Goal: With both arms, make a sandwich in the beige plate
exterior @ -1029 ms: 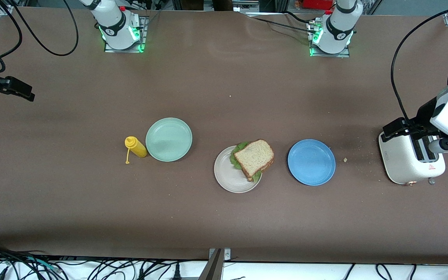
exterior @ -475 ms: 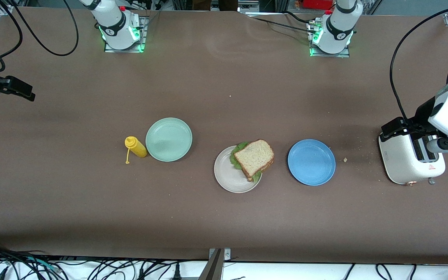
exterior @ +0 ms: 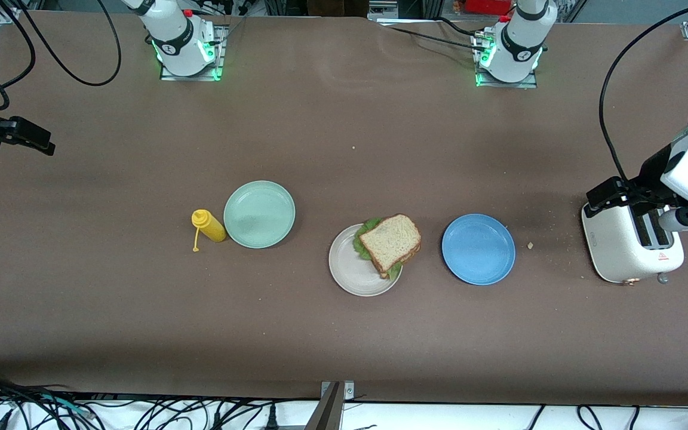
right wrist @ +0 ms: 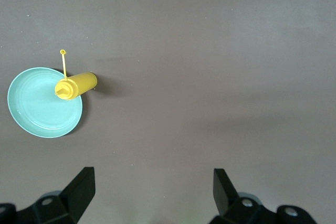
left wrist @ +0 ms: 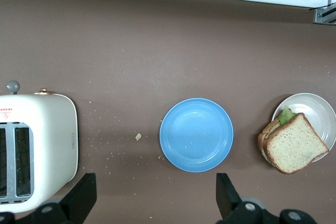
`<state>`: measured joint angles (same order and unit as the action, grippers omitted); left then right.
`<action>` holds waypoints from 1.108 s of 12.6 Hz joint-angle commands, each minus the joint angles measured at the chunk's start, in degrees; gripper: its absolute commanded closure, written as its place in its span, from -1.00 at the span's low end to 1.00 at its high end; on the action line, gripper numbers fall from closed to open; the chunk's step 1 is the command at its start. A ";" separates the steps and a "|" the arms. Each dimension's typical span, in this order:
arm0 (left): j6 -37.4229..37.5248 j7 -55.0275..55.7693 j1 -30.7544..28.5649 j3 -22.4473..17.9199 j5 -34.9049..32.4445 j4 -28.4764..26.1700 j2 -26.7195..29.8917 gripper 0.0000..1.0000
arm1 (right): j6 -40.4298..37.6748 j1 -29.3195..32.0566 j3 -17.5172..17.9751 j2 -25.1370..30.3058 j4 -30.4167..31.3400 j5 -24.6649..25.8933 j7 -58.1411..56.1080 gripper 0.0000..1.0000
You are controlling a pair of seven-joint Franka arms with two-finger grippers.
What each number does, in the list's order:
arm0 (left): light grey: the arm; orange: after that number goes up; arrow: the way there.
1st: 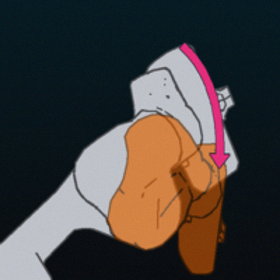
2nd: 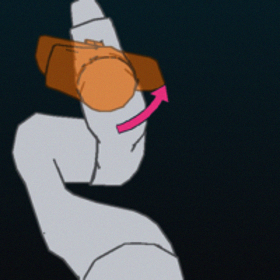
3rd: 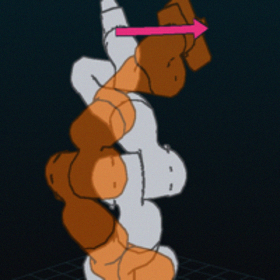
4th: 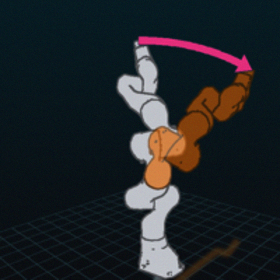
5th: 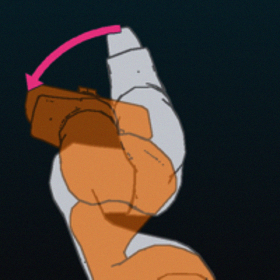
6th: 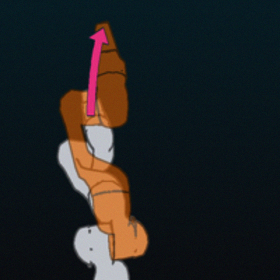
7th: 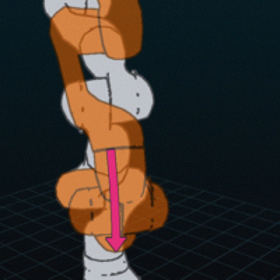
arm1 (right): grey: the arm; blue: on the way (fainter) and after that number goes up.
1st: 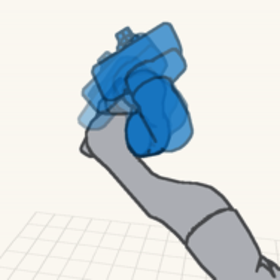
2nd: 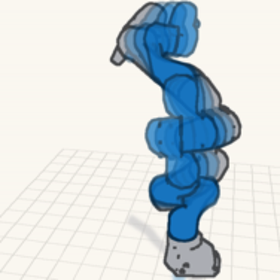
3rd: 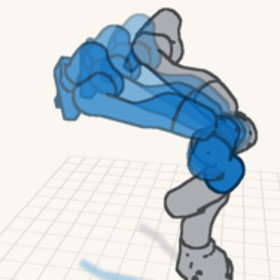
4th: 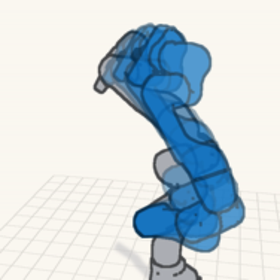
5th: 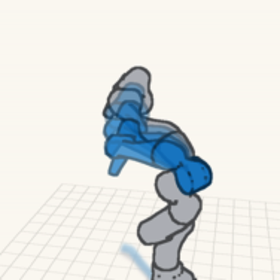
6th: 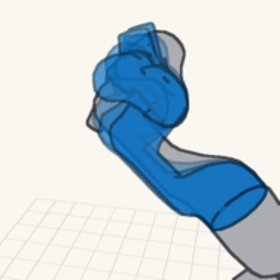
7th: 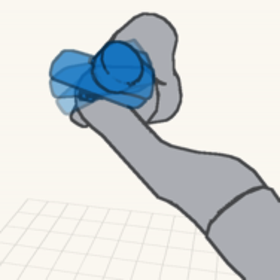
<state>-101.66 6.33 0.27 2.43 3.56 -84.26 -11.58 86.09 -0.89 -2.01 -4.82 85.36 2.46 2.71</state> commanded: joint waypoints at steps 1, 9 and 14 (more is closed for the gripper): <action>0.67 -1.23 -0.01 -0.14 0.84 0.33 0.51 -1.00 | -1.01 0.28 -0.01 1.03 -0.45 -0.97 -0.33 -1.00; 0.67 -1.50 0.26 -0.14 0.84 0.33 0.51 -1.00 | -3.30 0.01 7.46 1.48 -0.72 -4.83 0.10 -1.00; 0.67 -1.50 0.26 -0.14 0.93 0.33 0.51 -1.00 | -2.61 -0.07 7.11 7.34 2.94 -4.23 0.28 -1.00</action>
<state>-101.66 6.26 0.45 2.43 3.56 -84.26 -11.58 83.64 -1.17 5.38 -2.05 84.91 -1.43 2.65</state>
